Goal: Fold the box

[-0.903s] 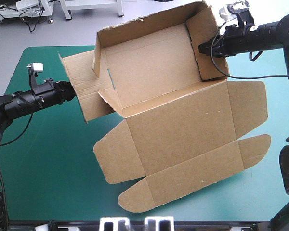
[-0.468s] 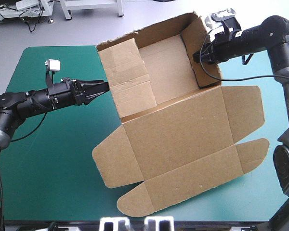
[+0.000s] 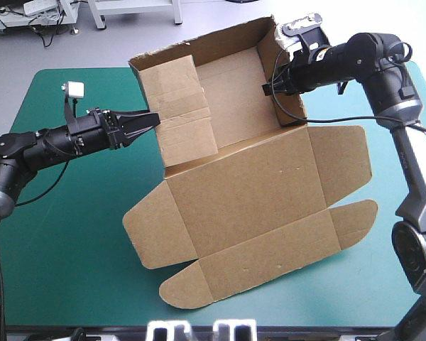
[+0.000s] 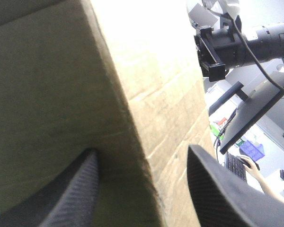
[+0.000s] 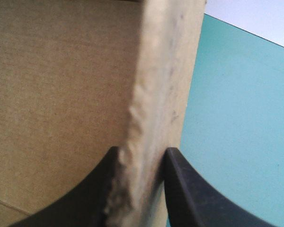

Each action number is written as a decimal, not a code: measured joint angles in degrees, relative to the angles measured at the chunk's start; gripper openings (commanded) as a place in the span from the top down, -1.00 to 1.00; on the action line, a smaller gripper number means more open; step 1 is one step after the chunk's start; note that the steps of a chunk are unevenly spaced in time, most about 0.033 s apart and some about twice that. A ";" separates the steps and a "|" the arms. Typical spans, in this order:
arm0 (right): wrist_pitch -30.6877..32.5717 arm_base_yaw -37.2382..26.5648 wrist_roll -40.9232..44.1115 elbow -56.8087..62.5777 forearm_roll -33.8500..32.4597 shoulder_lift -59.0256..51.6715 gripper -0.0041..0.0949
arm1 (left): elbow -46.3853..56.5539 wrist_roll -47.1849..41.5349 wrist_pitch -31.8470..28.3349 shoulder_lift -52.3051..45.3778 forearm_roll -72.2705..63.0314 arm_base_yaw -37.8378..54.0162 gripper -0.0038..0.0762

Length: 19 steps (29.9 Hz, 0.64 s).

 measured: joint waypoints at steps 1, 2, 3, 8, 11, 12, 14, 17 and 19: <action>0.00 0.05 0.20 0.00 -0.17 0.00 0.97 | 0.00 0.00 0.00 0.00 -0.07 0.00 -0.10; 0.00 0.13 0.42 0.00 -0.31 0.00 0.97 | 0.00 0.00 -0.08 0.00 -0.07 0.00 -0.10; 0.00 0.13 0.53 0.00 -0.42 0.00 0.97 | 0.00 0.00 -0.08 0.00 -0.07 0.00 -0.10; 0.00 0.26 1.62 0.00 -0.60 0.00 0.96 | -0.23 -1.68 -0.95 0.00 2.73 0.00 -0.10; 0.00 0.51 2.90 0.00 -0.61 0.04 0.96 | -0.68 -5.36 -4.95 -0.60 8.94 0.00 -0.10; -0.18 0.64 3.41 0.00 -0.79 0.15 0.96 | -0.70 -6.69 -6.66 -1.07 10.93 0.00 -0.10; -0.51 1.04 4.44 0.00 -1.16 0.55 0.97 | -0.75 -9.02 -10.26 -2.25 13.78 0.00 -0.10; -1.11 1.09 5.20 0.00 0.64 1.74 0.97 | -0.87 -11.86 -15.02 -4.85 16.28 0.00 -0.10; -1.81 1.09 4.95 0.00 2.72 2.79 0.96 | -0.99 -13.93 -16.95 -6.47 18.48 0.00 -0.10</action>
